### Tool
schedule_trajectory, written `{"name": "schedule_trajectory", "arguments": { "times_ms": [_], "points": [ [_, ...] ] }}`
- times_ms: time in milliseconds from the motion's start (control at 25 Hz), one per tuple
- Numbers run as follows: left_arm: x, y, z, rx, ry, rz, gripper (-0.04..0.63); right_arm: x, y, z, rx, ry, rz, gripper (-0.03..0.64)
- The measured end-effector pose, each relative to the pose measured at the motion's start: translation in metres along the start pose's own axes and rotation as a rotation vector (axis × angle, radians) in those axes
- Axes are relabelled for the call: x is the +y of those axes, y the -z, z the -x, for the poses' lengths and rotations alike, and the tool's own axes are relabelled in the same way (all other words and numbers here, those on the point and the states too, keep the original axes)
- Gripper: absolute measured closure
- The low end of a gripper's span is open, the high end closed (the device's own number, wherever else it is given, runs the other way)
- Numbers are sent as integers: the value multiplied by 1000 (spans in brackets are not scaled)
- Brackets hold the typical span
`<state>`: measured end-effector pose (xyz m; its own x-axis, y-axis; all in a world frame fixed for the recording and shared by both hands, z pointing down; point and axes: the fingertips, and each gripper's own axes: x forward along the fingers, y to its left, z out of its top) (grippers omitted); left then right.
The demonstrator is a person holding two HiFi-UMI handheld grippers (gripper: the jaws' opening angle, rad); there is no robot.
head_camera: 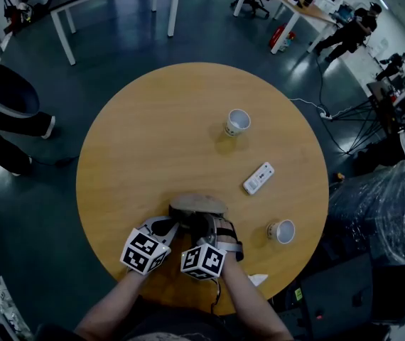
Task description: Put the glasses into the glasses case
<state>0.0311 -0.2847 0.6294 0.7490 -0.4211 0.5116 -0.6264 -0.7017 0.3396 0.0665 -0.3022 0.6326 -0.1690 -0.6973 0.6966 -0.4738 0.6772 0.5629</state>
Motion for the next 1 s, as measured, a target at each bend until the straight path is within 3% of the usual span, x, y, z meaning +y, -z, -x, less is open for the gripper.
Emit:
{"name": "schedule_trajectory", "arguments": {
  "times_ms": [360, 760, 1000],
  "points": [
    [-1, -1, -3, -9, 7, -1, 589, 2, 2, 18, -2, -13, -31, 534],
    [-7, -4, 20, -61, -22, -1, 589, 5, -4, 69, -145, 50, -151, 535],
    [-37, -20, 61, -178, -79, 4, 589, -19, -5, 133, -308, 173, -286, 627]
  ]
}}
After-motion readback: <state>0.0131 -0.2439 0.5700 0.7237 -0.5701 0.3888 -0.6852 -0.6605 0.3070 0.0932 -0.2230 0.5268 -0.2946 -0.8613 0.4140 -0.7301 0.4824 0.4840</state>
